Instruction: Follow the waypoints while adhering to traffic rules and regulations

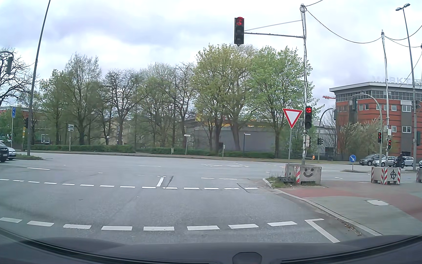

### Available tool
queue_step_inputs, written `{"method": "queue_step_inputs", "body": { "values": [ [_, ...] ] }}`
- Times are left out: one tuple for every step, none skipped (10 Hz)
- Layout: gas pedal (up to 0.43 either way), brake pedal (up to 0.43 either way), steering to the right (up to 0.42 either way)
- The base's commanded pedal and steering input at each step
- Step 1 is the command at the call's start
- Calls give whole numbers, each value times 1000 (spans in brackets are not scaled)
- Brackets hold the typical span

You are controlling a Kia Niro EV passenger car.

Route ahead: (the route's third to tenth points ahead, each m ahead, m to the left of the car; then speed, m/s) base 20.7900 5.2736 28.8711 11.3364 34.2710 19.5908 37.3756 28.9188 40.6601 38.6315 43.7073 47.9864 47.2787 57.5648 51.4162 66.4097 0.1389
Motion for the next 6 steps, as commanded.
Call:
{"method": "queue_step_inputs", "body": {
  "values": [
    [0, 207, -9],
    [0, 207, -9],
    [0, 207, -9],
    [0, 207, -8],
    [0, 226, -9],
    [0, 232, -9]
  ]
}}
